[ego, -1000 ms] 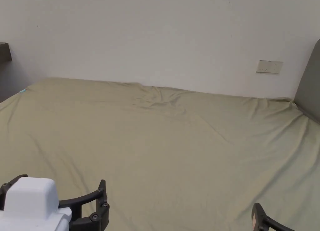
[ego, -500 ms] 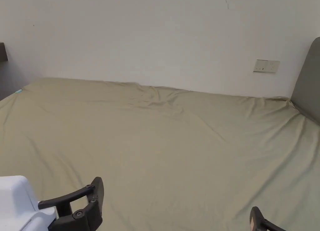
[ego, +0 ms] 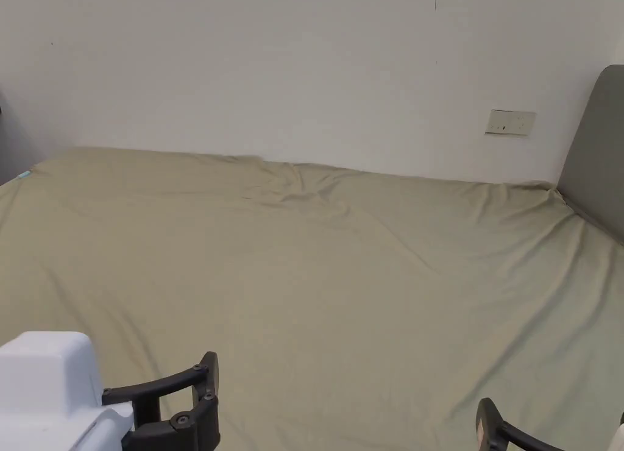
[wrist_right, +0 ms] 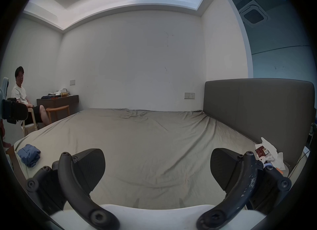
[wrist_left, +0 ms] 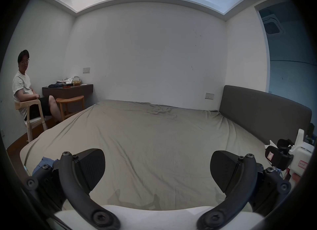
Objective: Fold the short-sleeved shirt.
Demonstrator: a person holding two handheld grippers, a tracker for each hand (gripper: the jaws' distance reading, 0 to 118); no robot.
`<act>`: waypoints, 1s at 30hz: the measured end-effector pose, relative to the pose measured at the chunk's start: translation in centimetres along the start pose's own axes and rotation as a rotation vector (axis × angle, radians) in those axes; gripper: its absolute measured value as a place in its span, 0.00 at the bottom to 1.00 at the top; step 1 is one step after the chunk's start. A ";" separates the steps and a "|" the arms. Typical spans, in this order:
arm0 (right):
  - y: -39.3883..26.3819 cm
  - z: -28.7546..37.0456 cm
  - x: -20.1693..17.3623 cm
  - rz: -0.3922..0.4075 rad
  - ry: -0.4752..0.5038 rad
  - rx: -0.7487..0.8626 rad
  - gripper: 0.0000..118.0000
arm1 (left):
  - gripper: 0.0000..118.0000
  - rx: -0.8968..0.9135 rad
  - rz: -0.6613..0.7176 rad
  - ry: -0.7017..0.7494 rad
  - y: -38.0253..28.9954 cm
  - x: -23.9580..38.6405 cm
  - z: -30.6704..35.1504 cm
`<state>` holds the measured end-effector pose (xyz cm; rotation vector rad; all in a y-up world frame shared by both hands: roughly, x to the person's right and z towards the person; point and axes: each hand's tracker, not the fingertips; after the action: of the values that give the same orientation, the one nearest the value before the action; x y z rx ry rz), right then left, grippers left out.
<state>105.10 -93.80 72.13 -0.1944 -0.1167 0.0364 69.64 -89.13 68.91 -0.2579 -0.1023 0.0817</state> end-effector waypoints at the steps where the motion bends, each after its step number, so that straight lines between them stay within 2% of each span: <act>1: 0.0 0.0 0.0 0.000 0.002 -0.001 1.00 | 1.00 0.002 -0.004 0.003 0.1 0.1 0.0; 7: -0.2 -0.1 -0.1 0.003 0.008 -0.009 1.00 | 1.00 -0.002 0.034 0.019 0.3 -0.5 -0.3; 15: -0.2 0.0 -0.3 0.006 0.009 -0.009 1.00 | 1.00 -0.002 -0.037 0.036 -0.1 0.1 0.1; 30: 0.0 0.1 0.1 0.002 0.000 -0.009 1.00 | 1.00 -0.006 0.016 -0.003 0.6 -0.1 0.3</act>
<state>105.15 -93.74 72.24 -0.2033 -0.1164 0.0377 69.49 -88.51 69.03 -0.2650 -0.1035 0.0973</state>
